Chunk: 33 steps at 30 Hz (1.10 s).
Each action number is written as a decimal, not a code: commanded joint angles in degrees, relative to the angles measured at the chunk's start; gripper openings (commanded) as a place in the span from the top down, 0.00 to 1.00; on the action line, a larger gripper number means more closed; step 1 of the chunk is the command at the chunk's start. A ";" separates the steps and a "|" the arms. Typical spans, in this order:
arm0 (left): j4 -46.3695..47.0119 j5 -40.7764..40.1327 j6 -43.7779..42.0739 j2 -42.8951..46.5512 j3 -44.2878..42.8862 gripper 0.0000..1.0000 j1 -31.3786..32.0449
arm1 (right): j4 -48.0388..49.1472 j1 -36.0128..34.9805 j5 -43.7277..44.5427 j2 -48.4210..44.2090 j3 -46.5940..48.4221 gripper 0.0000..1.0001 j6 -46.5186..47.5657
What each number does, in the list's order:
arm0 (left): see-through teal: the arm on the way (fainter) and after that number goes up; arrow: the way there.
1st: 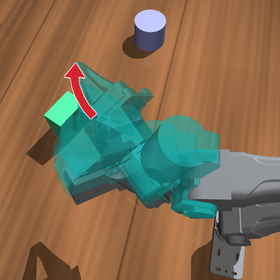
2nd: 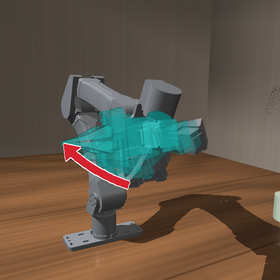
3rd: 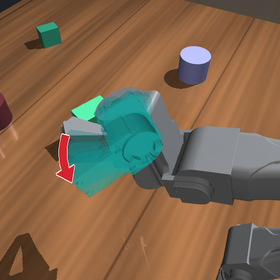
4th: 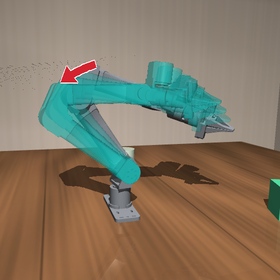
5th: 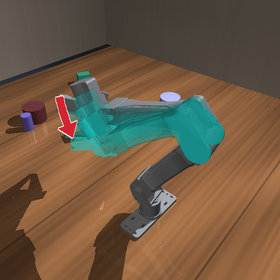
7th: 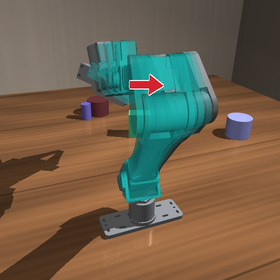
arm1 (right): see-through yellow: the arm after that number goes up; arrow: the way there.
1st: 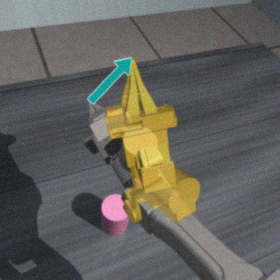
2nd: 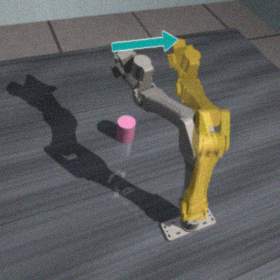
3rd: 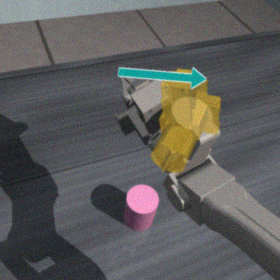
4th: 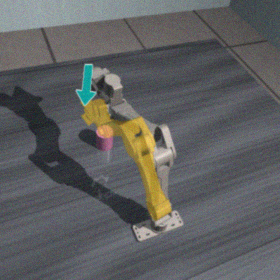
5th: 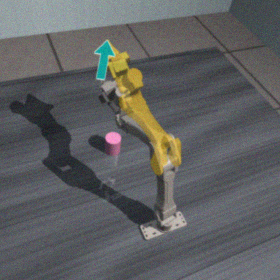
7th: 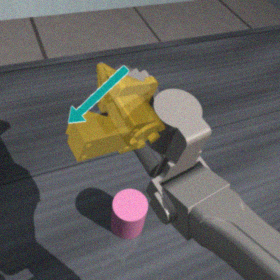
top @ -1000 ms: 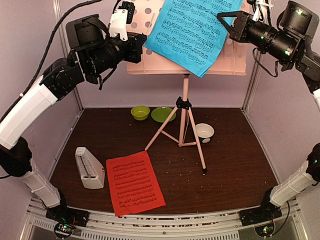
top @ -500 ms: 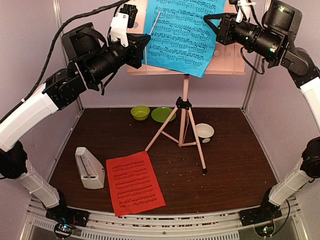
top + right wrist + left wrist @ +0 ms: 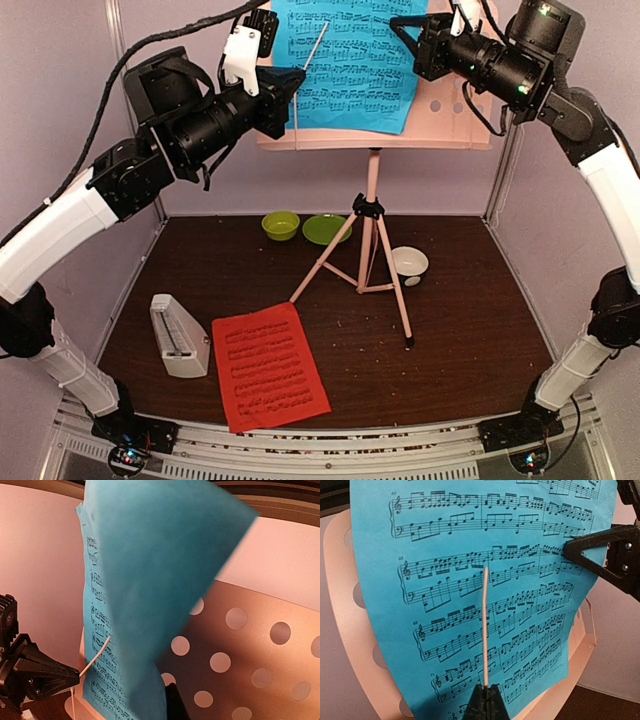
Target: Set up the instrument practice props
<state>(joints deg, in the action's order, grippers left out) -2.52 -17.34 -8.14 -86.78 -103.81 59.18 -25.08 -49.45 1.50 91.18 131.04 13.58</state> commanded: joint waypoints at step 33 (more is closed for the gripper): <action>4.80 2.58 -2.29 1.37 1.59 1.00 0.24 | 5.04 0.39 -5.03 4.18 0.67 0.73 -1.14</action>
<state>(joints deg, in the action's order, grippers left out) -0.89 -16.93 -9.58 -86.52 -102.74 59.18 -21.47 -49.36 -4.45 95.79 131.04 12.14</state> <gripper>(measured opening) 0.010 0.210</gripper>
